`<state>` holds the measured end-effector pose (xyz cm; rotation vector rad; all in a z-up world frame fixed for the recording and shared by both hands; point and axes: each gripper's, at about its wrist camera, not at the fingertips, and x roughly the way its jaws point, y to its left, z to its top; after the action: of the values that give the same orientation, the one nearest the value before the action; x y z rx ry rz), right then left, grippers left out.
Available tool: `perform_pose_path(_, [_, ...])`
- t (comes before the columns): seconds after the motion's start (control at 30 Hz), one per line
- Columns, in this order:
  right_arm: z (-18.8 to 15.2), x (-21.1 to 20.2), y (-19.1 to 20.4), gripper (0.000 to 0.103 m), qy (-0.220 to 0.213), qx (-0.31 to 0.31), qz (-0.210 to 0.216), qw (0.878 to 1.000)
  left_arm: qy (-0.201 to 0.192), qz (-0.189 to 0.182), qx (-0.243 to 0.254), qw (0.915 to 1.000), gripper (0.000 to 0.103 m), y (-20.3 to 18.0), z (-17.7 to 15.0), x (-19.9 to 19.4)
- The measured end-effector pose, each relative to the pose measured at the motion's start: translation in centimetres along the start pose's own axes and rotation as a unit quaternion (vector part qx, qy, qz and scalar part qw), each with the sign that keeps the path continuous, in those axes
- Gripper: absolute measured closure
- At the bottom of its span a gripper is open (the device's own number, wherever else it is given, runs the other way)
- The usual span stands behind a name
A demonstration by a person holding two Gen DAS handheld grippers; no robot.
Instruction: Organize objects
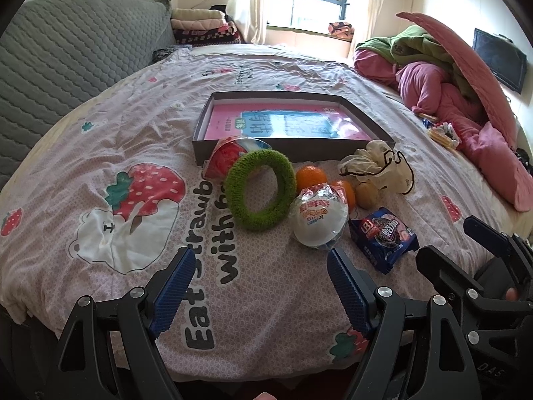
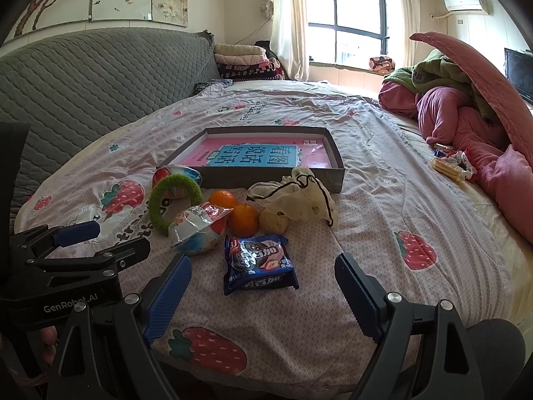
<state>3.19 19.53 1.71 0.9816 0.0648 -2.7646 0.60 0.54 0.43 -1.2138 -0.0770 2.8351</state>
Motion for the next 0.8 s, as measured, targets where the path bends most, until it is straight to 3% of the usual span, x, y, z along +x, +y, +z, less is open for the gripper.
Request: perform_pose_path(0.8, [-0.4, 2.8, -2.3, 0.016, 0.038, 0.025, -0.006, 0.999, 0.013, -0.008, 0.009, 0.9998, 0.021, -0.9, 0.5, 2.9])
